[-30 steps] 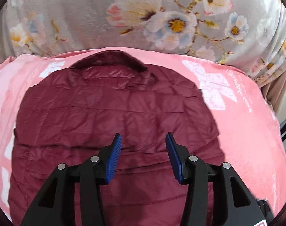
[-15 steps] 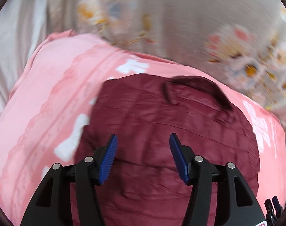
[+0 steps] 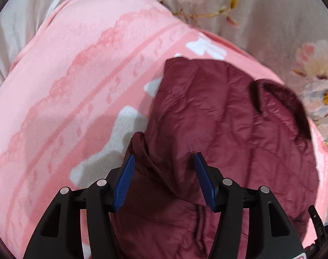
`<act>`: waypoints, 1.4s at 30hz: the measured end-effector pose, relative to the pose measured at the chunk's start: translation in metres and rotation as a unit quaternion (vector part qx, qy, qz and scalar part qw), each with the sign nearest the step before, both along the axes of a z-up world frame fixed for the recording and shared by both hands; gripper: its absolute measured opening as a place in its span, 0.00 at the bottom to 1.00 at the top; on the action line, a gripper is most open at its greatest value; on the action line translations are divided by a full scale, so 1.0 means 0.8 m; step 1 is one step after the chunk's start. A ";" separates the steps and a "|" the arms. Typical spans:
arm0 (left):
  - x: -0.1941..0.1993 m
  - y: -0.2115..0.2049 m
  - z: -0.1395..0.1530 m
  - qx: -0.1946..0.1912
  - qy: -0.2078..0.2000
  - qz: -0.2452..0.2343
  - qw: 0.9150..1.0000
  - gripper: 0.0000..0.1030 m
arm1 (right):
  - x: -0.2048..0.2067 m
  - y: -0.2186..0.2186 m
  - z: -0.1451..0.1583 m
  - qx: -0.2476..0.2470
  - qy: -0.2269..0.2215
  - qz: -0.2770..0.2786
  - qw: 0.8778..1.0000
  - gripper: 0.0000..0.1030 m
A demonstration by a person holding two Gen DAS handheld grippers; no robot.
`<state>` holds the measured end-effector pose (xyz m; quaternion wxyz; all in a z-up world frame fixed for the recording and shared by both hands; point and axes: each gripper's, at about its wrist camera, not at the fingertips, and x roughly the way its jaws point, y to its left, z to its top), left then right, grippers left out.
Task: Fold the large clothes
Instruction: 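Grasp the jacket hem with both tools, then lift the hem with both tools and fold it toward the collar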
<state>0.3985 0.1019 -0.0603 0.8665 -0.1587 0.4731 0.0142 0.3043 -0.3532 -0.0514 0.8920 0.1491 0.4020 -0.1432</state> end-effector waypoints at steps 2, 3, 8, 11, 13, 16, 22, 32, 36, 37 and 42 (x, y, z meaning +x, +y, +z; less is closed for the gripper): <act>0.005 0.000 -0.010 0.010 0.009 0.002 1.000 0.42 | 0.006 0.010 -0.007 -0.003 0.011 0.020 1.000 0.30; 0.006 -0.001 -0.013 0.018 0.010 0.003 1.000 0.33 | 0.004 0.015 -0.004 -0.002 0.007 0.028 1.000 0.06; 0.003 0.001 -0.008 0.061 -0.004 -0.001 0.998 0.06 | -0.050 0.039 0.071 -0.015 -0.100 0.055 0.993 0.01; 0.001 0.003 -0.009 0.072 -0.004 -0.008 0.997 0.04 | -0.060 0.042 0.073 -0.045 -0.095 0.057 0.993 0.01; 0.000 0.003 -0.013 0.077 -0.004 -0.011 0.997 0.04 | -0.052 0.036 0.049 -0.055 -0.063 0.052 0.995 0.01; -0.004 -0.002 -0.017 0.096 -0.007 -0.012 0.995 0.02 | -0.040 0.021 -0.002 -0.021 -0.007 0.048 0.999 0.02; -0.008 -0.015 -0.018 0.143 -0.011 -0.022 0.989 0.02 | -0.044 0.035 -0.012 -0.044 0.014 0.057 0.997 0.04; -0.019 -0.044 0.078 0.129 -0.088 -0.048 0.987 0.07 | -0.055 0.033 0.091 -0.070 -0.072 0.032 0.994 0.26; 0.004 -0.100 0.073 0.132 -0.078 -0.082 0.985 0.09 | -0.012 0.066 0.085 -0.056 -0.064 0.073 0.994 0.26; 0.010 -0.115 0.062 0.135 -0.069 -0.091 0.984 0.09 | -0.005 0.073 0.077 -0.055 -0.057 0.079 0.994 0.26; 0.015 -0.146 0.013 0.149 -0.038 -0.107 0.982 0.10 | 0.017 0.100 0.029 -0.047 -0.018 0.100 0.994 0.26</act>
